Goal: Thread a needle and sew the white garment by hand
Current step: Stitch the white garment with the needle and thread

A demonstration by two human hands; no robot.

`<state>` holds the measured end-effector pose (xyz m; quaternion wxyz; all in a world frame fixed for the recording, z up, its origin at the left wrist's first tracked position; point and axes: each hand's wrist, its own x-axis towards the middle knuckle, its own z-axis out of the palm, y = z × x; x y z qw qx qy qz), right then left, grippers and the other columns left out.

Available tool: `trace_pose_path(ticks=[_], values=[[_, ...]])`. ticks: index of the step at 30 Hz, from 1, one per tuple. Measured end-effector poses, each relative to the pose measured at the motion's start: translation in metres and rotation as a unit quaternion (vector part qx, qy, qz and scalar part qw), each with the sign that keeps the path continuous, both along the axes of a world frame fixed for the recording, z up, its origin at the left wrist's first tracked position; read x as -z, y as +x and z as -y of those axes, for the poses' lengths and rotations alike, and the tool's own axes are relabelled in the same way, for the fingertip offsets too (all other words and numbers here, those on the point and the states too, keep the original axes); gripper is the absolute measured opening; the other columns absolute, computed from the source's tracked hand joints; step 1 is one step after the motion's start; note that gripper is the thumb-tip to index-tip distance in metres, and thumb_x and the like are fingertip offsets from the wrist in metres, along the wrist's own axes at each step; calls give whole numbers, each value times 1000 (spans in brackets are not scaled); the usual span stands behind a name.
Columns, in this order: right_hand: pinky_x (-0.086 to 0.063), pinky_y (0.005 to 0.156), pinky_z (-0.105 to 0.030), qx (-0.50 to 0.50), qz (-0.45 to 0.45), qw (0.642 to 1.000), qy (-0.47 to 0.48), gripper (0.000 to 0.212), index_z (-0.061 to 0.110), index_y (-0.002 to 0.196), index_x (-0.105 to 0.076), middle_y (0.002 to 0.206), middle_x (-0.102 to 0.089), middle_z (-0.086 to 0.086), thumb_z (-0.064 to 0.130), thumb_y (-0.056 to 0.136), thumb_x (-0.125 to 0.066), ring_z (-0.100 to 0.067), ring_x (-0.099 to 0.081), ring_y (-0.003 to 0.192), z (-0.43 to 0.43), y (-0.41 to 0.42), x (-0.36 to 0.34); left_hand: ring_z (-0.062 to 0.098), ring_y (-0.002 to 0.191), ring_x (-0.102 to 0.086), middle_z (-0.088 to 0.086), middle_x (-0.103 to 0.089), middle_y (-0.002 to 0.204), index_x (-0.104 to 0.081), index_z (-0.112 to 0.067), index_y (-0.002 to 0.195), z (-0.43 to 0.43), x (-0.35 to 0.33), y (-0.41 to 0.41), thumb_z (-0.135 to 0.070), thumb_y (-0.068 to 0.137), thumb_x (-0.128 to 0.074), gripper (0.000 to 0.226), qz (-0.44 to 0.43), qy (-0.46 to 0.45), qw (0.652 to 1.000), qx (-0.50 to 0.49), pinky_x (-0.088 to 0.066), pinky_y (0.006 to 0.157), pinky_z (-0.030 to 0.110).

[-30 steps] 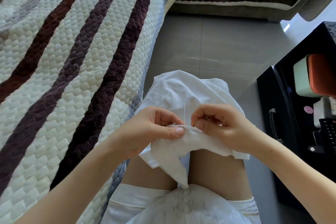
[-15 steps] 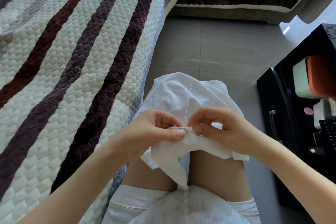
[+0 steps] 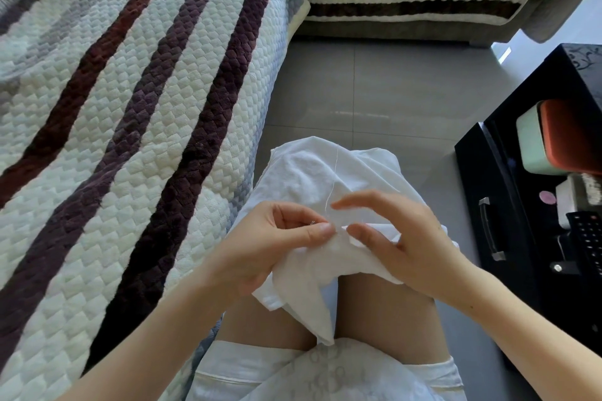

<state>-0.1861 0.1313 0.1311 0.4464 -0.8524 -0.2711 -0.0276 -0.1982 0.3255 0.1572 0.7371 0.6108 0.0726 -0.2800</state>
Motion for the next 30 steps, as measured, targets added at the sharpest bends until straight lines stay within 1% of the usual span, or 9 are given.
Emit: trace_pose_path(ticks=[2, 6, 12, 16, 19, 22, 24, 27, 30], values=[[-49, 85, -34, 14, 109, 994, 1, 20, 15, 100, -70, 105, -69, 5, 25, 89, -57, -10, -63, 102, 0, -2, -1, 6, 64, -64, 1, -70, 66, -76, -13, 66, 2, 2, 0, -15, 65, -69, 8, 4, 0, 1000, -10, -49, 61, 13], [-48, 79, -38, -6, 241, 971, -4, 7, 25, 96, -67, 103, -70, 0, 23, 90, -63, -23, -63, 94, -8, -2, 5, 6, 68, -66, 2, -72, 68, -76, -11, 66, 6, 5, 0, -15, 64, -67, 11, 13, -6, 1000, -13, -49, 64, 12], [-45, 78, -37, -26, 367, 929, -47, 15, 16, 93, -71, 96, -72, -5, 14, 93, -57, -24, -60, 87, -9, 3, 10, 12, 76, -68, 8, -72, 78, -76, -6, 75, 2, 10, 0, -19, 67, -67, 18, -5, -5, 1000, 4, -52, 69, 16], [-37, 85, -36, -24, 379, 922, -74, 32, 11, 88, -70, 95, -71, -3, 6, 97, -40, -23, -54, 89, -16, 1, 12, 16, 81, -67, 13, -71, 85, -73, 1, 84, 2, 14, 1, -17, 72, -74, 22, -23, 4, 1000, 2, -54, 73, 20], [-38, 86, -36, -42, 332, 941, -54, 15, 13, 92, -58, 93, -69, -4, 4, 91, -46, -24, -55, 91, -20, -4, 6, 15, 78, -64, 10, -70, 81, -74, -4, 82, 7, 15, 1, -17, 75, -68, 16, -15, 23, 1000, -10, -51, 72, 22], [-45, 84, -42, -65, 222, 971, 51, 13, 14, 91, -53, 86, -66, -5, 8, 96, -42, -24, -60, 85, -20, -12, -4, 8, 68, -62, 2, -68, 68, -74, -16, 64, 12, 15, 0, -7, 80, -66, 20, -2, 49, 998, -34, -49, 65, 16], [-49, 83, -46, -77, 143, 978, 129, 13, 13, 93, -52, 83, -65, -3, 11, 98, -41, -23, -63, 79, -18, -19, -11, 7, 68, -61, 1, -68, 66, -73, -14, 63, 13, 18, -1, -5, 80, -66, 21, -1, 73, 996, -57, -48, 65, 13], [-55, 73, -48, -57, -15, 964, 258, 14, 11, 93, -52, 78, -63, -2, 20, 99, -44, -24, -67, 73, -10, -23, -27, 3, 76, -62, -2, -70, 73, -73, -14, 68, 14, 23, -1, -9, 79, -69, 13, -36, 66, 994, -85, -47, 71, 11], [-53, 60, -34, -23, -137, 925, 355, 24, 10, 90, -52, 67, -58, -7, 33, 92, -58, -26, -61, 57, 5, -12, -42, -1, 85, -62, -9, -72, 79, -76, -19, 70, 17, 25, 2, -17, 72, -73, 5, -91, 34, 987, -128, -42, 77, 15]])
